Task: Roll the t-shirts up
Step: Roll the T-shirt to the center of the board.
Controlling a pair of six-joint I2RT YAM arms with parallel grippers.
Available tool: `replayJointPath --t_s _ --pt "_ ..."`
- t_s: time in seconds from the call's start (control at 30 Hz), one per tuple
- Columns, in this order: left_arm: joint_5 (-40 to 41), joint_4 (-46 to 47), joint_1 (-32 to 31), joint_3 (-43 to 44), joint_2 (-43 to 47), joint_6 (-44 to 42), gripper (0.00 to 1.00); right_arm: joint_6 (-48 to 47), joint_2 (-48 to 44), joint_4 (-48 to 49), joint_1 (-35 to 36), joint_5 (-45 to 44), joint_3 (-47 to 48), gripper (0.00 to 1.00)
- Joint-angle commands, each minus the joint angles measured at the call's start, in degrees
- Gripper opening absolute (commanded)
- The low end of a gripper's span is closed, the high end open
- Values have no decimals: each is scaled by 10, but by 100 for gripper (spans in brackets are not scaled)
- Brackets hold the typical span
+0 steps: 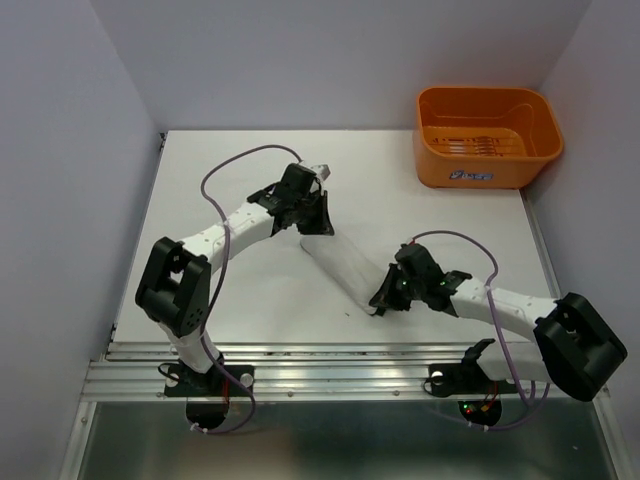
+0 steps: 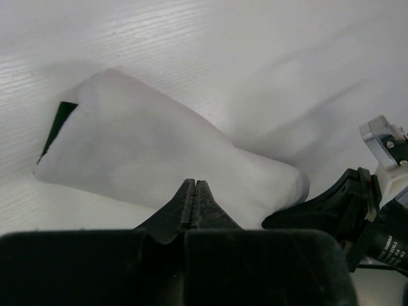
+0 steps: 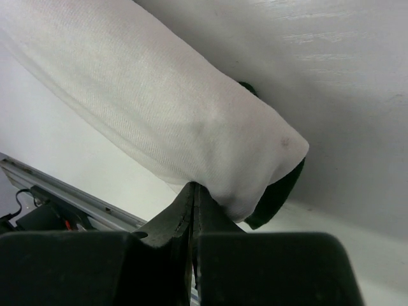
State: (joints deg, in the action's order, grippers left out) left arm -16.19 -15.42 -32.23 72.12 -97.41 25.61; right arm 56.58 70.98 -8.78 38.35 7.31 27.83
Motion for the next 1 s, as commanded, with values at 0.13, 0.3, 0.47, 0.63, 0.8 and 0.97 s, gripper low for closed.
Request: replayJointPath --t_s 0.13,0.3,0.47,0.63,0.8,0.97 --pt "-49 9 -54 -22 -23 -15 0 -57 21 -60 1 -41 15 1" --pt "-59 -9 -63 3 -88 -30 0 -55 7 -66 1 -46 10 1" --pt "12 -32 -62 14 -151 -36 0 -58 4 -85 1 -53 13 1" --pt "-7 -25 -64 -2 -133 -42 0 -87 -18 -127 1 -57 50 1" --pt "14 -64 -60 31 -69 -43 0 -138 -16 -186 1 -69 148 1" --pt "19 -93 -55 77 -45 -50 0 -162 13 -197 1 -70 230 6"
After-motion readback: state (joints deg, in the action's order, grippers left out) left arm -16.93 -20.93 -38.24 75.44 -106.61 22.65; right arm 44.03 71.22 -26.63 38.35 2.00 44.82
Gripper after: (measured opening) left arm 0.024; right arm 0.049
